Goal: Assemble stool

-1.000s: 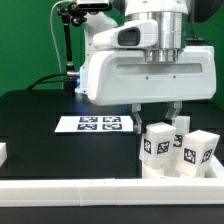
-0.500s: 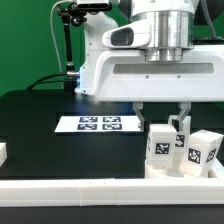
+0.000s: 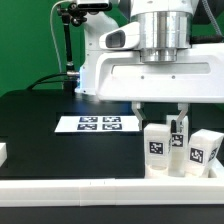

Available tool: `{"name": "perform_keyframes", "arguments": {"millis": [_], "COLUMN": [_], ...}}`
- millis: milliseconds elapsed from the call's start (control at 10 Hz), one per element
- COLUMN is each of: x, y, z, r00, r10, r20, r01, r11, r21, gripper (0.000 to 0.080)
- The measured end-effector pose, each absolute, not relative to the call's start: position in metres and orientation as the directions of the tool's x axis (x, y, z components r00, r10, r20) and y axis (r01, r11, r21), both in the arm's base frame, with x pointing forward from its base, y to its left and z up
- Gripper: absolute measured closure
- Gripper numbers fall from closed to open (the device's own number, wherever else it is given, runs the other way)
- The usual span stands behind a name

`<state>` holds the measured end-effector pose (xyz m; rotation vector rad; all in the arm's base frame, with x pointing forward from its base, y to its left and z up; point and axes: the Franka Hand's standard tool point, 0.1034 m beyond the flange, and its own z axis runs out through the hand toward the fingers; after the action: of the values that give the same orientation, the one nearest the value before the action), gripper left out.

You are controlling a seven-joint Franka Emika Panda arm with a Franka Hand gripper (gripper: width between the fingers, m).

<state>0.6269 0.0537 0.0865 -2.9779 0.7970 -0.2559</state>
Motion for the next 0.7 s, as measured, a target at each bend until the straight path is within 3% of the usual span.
{"name": "perform_keyframes", "arguments": {"millis": [400, 700], "x": [0.6265, 0.6273], "y": [0.0554, 0.059], "z": [0.0861, 0.0856], "r00": [0.705, 0.422], "r10": [-0.702, -0.906], "r20": [0.105, 0.036], "r01": [-0.688, -0.889], "r11": [-0.712, -0.421], "r21": [-0.139, -0.182], "gripper": [0.0456, 0.0456]}}
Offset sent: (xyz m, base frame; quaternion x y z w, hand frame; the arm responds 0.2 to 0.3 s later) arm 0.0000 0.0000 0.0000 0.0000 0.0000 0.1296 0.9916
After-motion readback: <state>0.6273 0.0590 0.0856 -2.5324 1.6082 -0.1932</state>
